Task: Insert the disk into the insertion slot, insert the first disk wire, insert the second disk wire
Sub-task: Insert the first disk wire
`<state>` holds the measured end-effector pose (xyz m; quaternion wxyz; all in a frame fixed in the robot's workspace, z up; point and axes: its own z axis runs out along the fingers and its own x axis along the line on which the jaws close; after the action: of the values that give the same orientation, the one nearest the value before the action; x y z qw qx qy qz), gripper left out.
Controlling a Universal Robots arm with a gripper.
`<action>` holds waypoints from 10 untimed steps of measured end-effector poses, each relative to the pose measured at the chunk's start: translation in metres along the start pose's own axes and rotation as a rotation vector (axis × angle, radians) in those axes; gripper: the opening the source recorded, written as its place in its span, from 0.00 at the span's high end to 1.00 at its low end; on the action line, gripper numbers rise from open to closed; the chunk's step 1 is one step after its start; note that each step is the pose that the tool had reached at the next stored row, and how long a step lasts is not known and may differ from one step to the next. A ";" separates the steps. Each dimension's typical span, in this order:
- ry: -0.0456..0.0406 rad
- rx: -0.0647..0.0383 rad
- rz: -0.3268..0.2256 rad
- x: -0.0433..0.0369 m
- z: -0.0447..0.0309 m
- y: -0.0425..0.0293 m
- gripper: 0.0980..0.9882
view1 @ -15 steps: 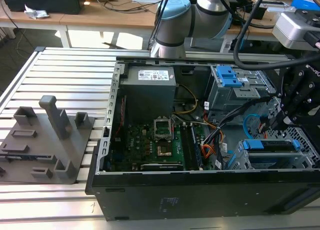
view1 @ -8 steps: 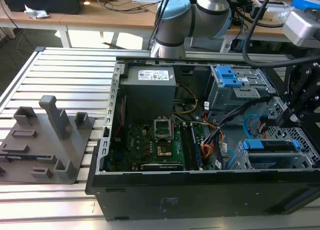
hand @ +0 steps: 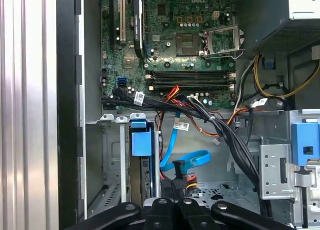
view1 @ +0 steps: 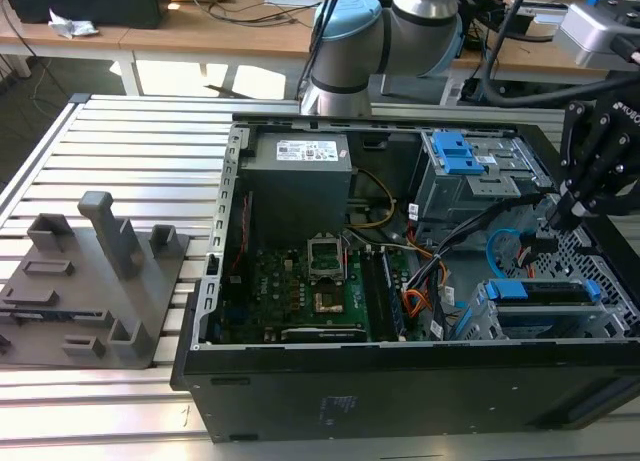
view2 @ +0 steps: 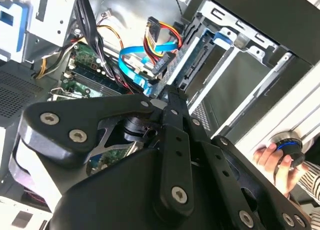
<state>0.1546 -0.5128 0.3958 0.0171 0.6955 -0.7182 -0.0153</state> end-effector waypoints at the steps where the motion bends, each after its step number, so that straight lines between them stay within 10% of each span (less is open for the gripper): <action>1: 0.0001 0.000 0.000 -0.0023 0.0001 0.0001 0.99; 10: -0.0036 0.000 0.084 -0.0051 0.0052 -0.0001 0.99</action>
<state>0.1546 -0.5078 0.3906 0.0166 0.6645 -0.7469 -0.0159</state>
